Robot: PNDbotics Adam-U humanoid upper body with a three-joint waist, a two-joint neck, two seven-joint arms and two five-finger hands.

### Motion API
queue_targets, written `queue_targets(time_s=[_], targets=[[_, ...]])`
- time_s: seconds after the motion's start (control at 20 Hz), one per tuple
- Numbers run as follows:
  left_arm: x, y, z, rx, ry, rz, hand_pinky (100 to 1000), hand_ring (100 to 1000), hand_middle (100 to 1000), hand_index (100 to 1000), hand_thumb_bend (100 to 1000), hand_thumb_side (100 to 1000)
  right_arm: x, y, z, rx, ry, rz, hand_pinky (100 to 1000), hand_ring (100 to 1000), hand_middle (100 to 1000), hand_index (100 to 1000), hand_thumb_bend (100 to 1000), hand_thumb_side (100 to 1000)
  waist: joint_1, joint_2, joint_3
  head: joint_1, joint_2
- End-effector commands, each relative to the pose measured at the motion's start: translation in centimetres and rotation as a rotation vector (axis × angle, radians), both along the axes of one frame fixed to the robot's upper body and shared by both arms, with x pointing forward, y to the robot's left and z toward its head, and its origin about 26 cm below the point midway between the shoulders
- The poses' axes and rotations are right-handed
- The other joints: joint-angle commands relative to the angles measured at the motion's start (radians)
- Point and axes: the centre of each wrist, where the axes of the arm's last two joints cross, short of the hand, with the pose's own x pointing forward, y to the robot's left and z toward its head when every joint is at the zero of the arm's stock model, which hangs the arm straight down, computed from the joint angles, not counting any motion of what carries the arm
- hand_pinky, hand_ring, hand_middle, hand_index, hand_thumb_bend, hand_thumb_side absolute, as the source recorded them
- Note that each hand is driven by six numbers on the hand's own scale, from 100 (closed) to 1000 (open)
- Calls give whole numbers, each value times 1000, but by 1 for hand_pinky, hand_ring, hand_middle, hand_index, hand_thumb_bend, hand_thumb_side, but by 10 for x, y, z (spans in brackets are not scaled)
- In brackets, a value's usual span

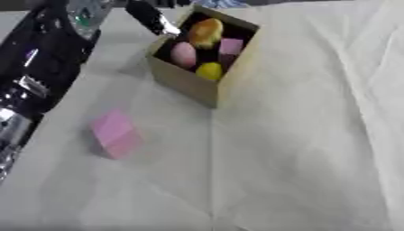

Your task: Pick up objects on the table and place them in the box.

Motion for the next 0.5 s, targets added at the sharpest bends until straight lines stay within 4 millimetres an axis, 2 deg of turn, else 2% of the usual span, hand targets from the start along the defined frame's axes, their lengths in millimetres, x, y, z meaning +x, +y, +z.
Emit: queue_targets(time_s=[0.05,0.3,0.5], targets=[[-21,21,33,-28,-110,8,780,754,730,834,457,439,-5,-3,7,-3,-28,-4,905,870,600,711,100,618,0,-28,9,-7,9],[-55,49,33,-15,-139,25,784,753,725,853,516,459,-5,-6,5,-6,-21,-18,905,869,599,711,100,618,6,-29,34,-22,11],[-85,66,17,43,-76,41,787,760,736,866,553,510,-5,-6,5,-7,-23,-19,905,869,599,710,100,618,5,-28,40,-26,8]])
